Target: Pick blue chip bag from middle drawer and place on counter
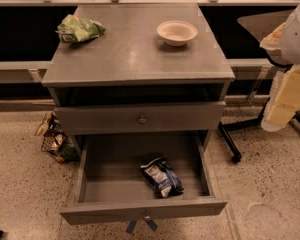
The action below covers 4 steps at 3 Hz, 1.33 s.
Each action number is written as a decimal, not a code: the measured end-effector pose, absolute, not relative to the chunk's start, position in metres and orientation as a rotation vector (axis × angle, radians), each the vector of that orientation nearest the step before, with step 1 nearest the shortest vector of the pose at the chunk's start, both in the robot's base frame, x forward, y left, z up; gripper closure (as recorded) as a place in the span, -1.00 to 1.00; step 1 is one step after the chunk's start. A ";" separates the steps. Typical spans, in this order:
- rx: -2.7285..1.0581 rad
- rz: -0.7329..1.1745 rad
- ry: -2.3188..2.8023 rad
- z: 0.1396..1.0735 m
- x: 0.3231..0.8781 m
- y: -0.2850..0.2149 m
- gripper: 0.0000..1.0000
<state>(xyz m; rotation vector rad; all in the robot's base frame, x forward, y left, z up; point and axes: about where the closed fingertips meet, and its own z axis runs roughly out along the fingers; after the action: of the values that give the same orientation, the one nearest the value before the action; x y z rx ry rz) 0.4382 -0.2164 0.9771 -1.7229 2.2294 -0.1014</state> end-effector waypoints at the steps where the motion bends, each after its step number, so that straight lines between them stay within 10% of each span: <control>1: -1.723 -0.102 2.229 0.977 0.438 -0.216 -1.00; 4: -1.497 0.283 2.075 0.828 0.473 -0.196 -1.00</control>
Offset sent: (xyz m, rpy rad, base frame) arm 0.0497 0.0039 -0.1075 0.2670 -0.0565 -0.1033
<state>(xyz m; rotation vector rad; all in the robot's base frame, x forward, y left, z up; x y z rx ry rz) 0.4734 -0.1955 0.8282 -1.4974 2.0748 0.2828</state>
